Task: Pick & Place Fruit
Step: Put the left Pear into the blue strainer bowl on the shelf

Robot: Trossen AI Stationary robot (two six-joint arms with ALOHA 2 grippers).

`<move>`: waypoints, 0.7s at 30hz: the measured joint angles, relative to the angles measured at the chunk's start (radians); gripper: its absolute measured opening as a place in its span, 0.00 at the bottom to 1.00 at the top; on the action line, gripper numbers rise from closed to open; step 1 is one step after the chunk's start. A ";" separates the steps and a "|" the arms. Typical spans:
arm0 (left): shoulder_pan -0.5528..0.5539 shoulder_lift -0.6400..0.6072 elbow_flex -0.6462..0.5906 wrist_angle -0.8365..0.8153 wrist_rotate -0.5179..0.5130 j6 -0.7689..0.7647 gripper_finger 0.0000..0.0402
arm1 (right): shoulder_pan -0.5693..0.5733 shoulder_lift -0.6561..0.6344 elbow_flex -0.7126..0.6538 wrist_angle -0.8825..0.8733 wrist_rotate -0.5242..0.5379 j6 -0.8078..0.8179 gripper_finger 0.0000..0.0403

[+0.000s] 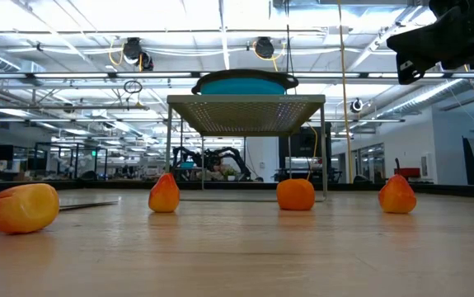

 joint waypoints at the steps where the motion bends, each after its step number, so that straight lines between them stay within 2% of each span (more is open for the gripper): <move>1: 0.011 0.000 0.000 0.023 -0.028 -0.042 0.26 | 0.000 0.000 0.000 0.000 0.000 0.000 0.00; 4: 0.050 0.000 0.000 0.059 -0.080 -0.172 0.26 | 0.000 0.000 0.000 0.000 0.000 0.000 0.00; 8: 0.115 0.000 0.000 0.071 -0.072 -0.288 0.26 | 0.000 0.000 0.000 0.000 0.000 0.000 0.00; 21: 0.278 0.000 0.000 0.048 -0.063 -0.467 0.26 | 0.000 0.000 0.000 0.000 0.000 0.000 0.00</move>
